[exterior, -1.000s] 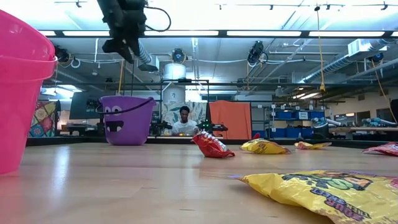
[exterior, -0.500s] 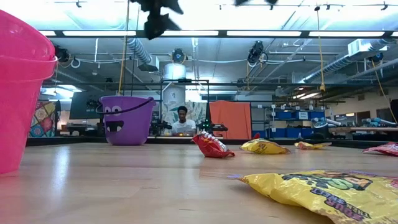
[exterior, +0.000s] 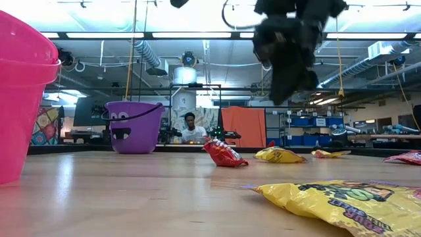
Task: Sort candy by brand, put in halloween buckets
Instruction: Put the yellow candy into the pink bucket
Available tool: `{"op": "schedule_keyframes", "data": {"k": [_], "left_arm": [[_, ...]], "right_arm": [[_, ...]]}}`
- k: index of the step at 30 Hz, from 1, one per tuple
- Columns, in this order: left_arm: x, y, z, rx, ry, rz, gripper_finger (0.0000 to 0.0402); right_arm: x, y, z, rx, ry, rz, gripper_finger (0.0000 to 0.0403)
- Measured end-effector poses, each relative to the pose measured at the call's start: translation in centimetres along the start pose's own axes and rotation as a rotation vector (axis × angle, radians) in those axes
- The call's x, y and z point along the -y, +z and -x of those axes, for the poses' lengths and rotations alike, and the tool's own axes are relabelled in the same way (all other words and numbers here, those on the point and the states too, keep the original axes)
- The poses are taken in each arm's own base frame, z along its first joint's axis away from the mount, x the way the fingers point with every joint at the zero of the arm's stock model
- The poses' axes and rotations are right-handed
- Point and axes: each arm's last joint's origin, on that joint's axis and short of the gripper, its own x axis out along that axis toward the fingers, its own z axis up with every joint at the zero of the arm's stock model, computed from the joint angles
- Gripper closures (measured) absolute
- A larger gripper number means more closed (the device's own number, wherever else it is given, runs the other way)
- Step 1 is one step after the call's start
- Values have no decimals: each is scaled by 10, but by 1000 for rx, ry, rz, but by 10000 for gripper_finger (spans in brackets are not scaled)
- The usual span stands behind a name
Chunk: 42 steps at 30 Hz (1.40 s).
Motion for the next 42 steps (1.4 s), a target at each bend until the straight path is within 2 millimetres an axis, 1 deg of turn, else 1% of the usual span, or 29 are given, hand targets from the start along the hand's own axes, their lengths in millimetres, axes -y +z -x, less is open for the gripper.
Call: {"op": "schedule_keyframes", "data": {"k": [6,13,19,23,25,27,29,31,32,39,42], "left_arm": [[15,3,-2,49,-100,-9,191],[17,7,-2,80,-121,34,191],[21,5,-3,74,-139,53,191],[27,6,-4,90,-163,49,191],[28,7,-3,104,-175,54,191],[28,8,-3,107,-176,54,191],[28,8,-3,107,-175,54,191],[28,8,-3,107,-175,54,191],[28,8,-3,107,-175,54,191],[28,8,-3,108,-173,29,191],[28,7,-3,106,-172,29,191]], "right_arm": [[16,-16,-24,-42,47,-21,285],[40,-30,-49,7,104,-74,285],[59,-34,-60,74,116,-105,285],[68,-37,-63,79,123,-115,285],[69,-37,-64,78,135,-105,290],[68,-36,-63,82,145,-96,307],[63,-31,-61,110,174,-77,339],[57,-26,-59,150,207,-50,380],[55,-24,-58,168,220,-38,389],[48,-14,-52,212,234,-41,395],[48,-13,-52,205,236,-31,371]]}}
